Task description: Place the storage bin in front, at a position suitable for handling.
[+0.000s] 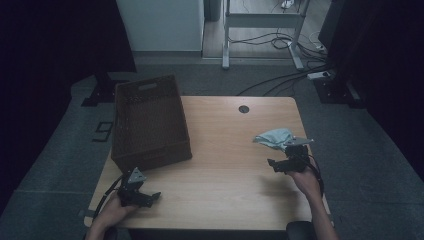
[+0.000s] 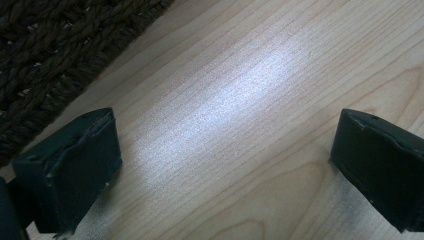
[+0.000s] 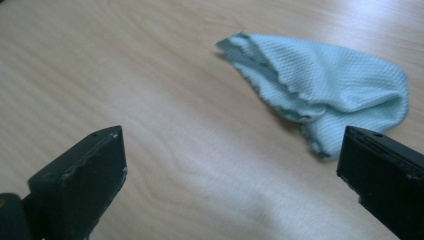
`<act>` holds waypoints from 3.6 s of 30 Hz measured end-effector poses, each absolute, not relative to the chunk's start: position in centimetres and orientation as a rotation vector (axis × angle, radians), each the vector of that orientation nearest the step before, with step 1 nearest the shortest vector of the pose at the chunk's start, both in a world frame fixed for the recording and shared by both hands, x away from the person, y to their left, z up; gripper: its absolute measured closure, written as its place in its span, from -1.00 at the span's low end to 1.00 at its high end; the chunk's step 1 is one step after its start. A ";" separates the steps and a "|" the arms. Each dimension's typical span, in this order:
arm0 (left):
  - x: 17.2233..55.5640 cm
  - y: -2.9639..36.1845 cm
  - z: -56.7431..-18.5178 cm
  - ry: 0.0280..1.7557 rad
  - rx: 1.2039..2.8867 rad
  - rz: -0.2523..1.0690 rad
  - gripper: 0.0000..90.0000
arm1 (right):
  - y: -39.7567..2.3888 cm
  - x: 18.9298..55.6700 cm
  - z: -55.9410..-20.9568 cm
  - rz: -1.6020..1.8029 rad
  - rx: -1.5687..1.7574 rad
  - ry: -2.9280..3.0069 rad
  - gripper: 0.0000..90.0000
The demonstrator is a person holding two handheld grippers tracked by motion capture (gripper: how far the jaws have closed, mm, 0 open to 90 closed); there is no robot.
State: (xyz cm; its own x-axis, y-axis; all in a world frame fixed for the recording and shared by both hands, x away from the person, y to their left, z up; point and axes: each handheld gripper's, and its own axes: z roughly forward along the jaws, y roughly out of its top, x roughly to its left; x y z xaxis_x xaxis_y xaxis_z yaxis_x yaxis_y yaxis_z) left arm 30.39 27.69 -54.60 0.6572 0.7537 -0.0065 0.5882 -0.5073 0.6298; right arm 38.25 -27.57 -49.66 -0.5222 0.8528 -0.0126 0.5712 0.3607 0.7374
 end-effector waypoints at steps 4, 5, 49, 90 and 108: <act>30.4 27.7 -54.6 1.038 2.270 0.359 -1.00 | -27.8 39.4 -49.2 0.962 1.262 2.212 -0.92; 30.4 27.7 -54.6 1.038 2.270 0.359 -1.00 | -27.9 39.7 -49.1 0.967 1.262 2.215 -0.92; 30.4 27.6 -54.6 1.041 2.269 0.363 -1.00 | -28.7 48.5 -53.1 0.718 1.483 2.222 0.09; 30.4 27.6 -54.6 1.050 2.267 0.363 -1.00 | -27.7 45.3 -42.8 0.831 1.312 2.188 0.73; 30.4 27.6 -54.6 1.048 2.264 0.366 -1.00 | -28.5 40.3 -41.4 0.879 1.243 2.233 0.73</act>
